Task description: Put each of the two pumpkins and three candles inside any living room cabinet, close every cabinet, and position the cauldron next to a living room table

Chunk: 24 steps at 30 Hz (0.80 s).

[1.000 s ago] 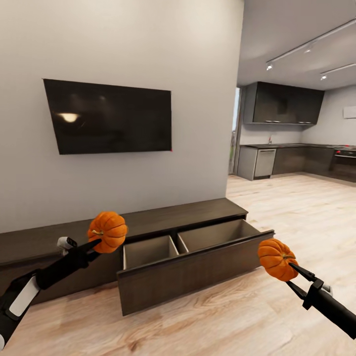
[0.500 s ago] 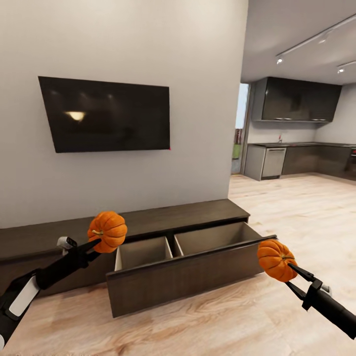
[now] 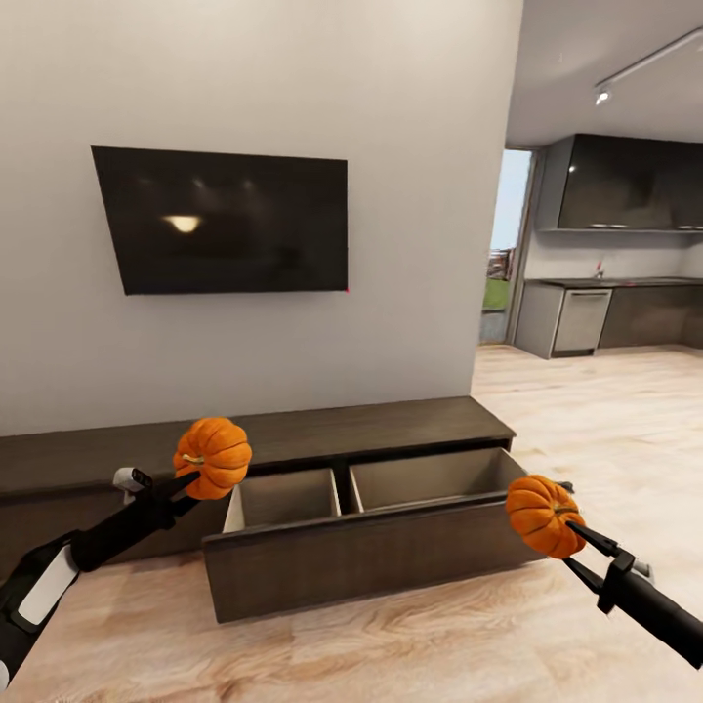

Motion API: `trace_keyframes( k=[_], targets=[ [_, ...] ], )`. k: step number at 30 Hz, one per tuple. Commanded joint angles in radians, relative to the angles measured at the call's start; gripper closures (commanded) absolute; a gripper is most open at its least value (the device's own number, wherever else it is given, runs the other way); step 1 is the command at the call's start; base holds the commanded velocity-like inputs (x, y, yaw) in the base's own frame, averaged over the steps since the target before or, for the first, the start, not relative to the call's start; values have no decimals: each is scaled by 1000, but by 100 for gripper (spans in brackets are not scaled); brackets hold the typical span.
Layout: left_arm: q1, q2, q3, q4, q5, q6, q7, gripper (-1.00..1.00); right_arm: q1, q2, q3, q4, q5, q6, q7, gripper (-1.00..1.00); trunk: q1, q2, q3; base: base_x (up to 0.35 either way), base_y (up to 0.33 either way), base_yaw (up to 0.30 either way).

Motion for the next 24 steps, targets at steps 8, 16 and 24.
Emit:
trace_keyframes(
  k=[8,16,24],
  targets=[
    [-1,-10,-7,-2,3,10,1,100,-1,-6,-1,-56,-11,17,-75,100,0,-1,-11,139,-279,206],
    [-1,-13,-10,-3,3,10,-1,100,-1,-1,-5,-298,-14,58,-257,100,0,-1,-21,140,-279,190],
    [-1,-15,-10,-31,4,12,-1,100,-3,3,0,-366,-14,42,-420,100,0,-1,-28,140,-279,118]
  ],
)
